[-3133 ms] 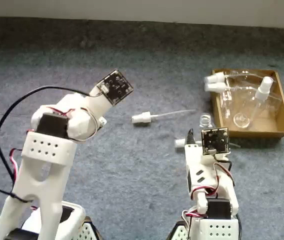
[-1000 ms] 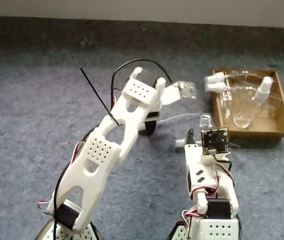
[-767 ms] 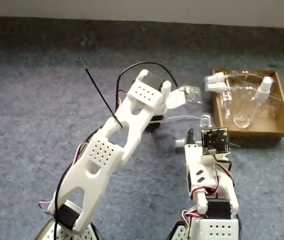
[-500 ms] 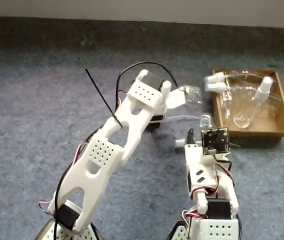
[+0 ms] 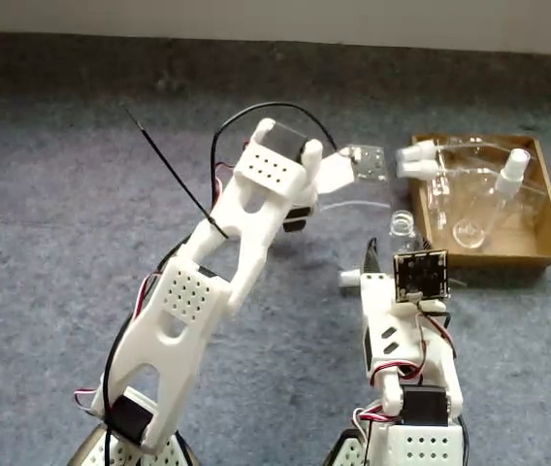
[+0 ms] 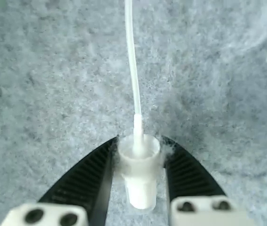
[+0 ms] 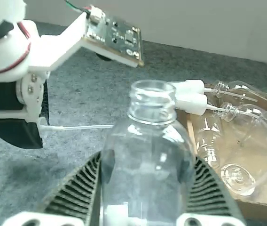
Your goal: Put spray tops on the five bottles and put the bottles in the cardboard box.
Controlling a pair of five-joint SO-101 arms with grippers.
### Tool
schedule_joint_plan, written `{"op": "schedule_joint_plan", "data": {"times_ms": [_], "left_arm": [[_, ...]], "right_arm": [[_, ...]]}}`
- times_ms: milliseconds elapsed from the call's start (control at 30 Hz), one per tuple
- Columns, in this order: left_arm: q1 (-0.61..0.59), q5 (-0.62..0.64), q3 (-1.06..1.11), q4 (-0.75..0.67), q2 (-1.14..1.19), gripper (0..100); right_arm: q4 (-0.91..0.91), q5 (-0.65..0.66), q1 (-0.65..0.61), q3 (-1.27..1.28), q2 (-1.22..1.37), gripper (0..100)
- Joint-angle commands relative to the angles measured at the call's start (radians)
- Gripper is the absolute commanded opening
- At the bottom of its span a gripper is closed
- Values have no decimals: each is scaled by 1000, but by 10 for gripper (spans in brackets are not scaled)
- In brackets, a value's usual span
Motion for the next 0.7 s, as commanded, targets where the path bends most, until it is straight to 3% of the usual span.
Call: {"op": "schedule_joint_plan", "data": {"times_ms": [0, 333, 467, 667], "left_arm": [[2, 123, -16, 15, -122, 6], [-116, 138, 13, 18, -275, 6], [-156, 135, 199, 18, -400, 6], [-193, 32, 521, 18, -677, 6]], "right_arm": [[-35, -8, 4, -2, -15, 135], [-35, -8, 4, -2, -15, 135], [-35, -8, 4, -2, -15, 135], [-35, -8, 4, -2, -13, 135]]}}
